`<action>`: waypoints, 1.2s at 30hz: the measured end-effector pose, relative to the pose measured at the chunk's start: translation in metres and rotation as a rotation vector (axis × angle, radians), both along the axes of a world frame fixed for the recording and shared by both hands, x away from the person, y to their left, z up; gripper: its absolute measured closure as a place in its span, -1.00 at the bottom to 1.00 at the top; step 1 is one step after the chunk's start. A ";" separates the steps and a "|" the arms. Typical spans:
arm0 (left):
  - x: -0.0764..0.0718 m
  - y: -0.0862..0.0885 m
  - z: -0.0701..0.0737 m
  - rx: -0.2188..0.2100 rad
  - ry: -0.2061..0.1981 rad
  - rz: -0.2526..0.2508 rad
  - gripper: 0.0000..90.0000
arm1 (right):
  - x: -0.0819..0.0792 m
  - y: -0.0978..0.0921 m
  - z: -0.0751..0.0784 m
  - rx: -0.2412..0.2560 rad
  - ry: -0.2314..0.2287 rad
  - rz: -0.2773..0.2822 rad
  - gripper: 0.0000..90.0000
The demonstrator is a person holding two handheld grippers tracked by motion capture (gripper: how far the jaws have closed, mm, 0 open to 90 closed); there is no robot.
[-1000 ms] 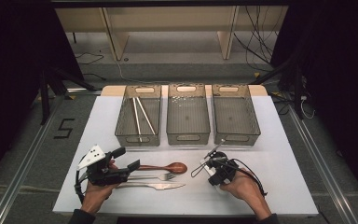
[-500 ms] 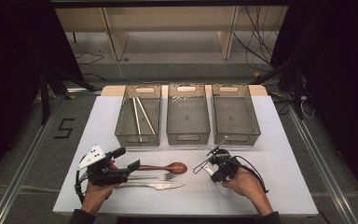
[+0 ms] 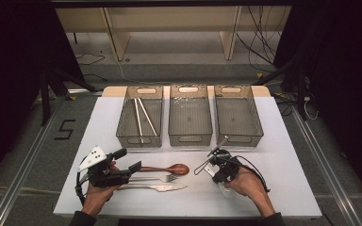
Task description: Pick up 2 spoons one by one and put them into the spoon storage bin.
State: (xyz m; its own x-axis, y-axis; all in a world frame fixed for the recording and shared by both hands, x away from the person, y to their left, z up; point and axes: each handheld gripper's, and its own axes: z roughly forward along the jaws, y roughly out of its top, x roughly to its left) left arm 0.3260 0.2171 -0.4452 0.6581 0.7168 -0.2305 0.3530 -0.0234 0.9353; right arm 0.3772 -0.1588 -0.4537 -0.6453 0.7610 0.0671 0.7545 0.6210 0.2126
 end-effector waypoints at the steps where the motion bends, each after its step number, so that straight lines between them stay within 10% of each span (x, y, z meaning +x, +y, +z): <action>1: 0.000 0.000 0.000 0.000 0.000 0.000 -0.64 | -0.001 0.000 0.001 0.002 0.003 -0.001 0.65; 36: 0.000 0.000 0.000 -0.001 -0.004 0.002 -0.64 | -0.009 0.001 0.009 0.059 -0.058 0.030 0.69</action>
